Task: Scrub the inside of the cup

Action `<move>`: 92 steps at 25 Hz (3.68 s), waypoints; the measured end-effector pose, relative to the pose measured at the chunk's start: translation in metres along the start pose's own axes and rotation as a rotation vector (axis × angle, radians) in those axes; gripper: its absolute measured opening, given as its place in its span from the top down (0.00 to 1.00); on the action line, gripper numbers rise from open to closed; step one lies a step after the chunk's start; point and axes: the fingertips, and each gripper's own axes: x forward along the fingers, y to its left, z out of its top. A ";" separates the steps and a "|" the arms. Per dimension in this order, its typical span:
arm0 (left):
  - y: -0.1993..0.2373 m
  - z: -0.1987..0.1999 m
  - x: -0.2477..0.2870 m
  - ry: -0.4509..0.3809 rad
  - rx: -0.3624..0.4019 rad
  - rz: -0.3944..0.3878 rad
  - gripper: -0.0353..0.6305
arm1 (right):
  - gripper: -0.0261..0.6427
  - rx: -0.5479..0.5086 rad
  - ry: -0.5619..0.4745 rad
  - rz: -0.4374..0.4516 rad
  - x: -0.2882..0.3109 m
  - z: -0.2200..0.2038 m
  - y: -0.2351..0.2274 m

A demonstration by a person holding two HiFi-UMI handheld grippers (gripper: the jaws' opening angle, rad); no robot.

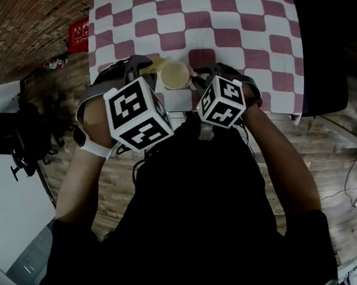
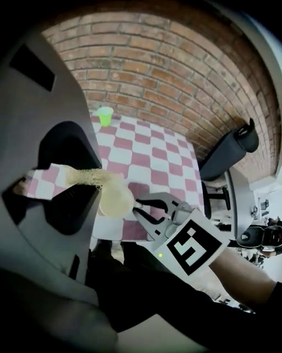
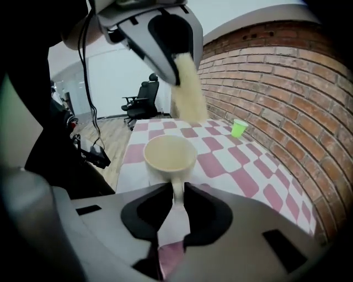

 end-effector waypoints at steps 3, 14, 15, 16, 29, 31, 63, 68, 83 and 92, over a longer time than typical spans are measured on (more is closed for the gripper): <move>0.017 -0.011 -0.027 -0.042 -0.053 0.067 0.83 | 0.84 -0.007 0.002 0.006 0.000 0.000 0.001; -0.056 0.012 0.079 0.007 0.364 -0.080 0.83 | 0.85 -0.017 0.046 0.008 0.000 -0.005 0.000; -0.058 0.011 0.086 0.013 0.391 -0.082 0.83 | 0.85 -0.010 0.048 0.008 0.001 -0.006 0.000; -0.060 0.011 0.091 0.019 0.416 -0.085 0.83 | 0.85 -0.001 0.050 0.007 0.001 -0.007 0.000; -0.068 -0.008 0.056 -0.033 0.427 -0.396 0.83 | 0.86 -0.032 0.063 0.004 0.001 -0.011 0.000; -0.065 -0.012 0.032 -0.018 0.385 -0.430 0.83 | 0.86 -0.048 0.076 0.023 0.000 -0.015 0.005; -0.070 -0.001 0.035 -0.049 0.339 -0.677 0.83 | 0.86 0.047 0.107 -0.019 -0.013 -0.020 0.014; -0.033 -0.006 -0.008 -0.154 0.223 -0.672 0.83 | 0.86 0.078 0.098 -0.022 -0.017 -0.022 0.013; -0.079 0.009 0.082 0.127 0.070 -0.464 0.83 | 0.86 0.125 0.051 -0.110 -0.029 -0.010 0.000; -0.021 0.013 0.014 0.050 0.178 -0.163 0.83 | 0.86 0.165 0.052 -0.129 -0.030 -0.007 0.001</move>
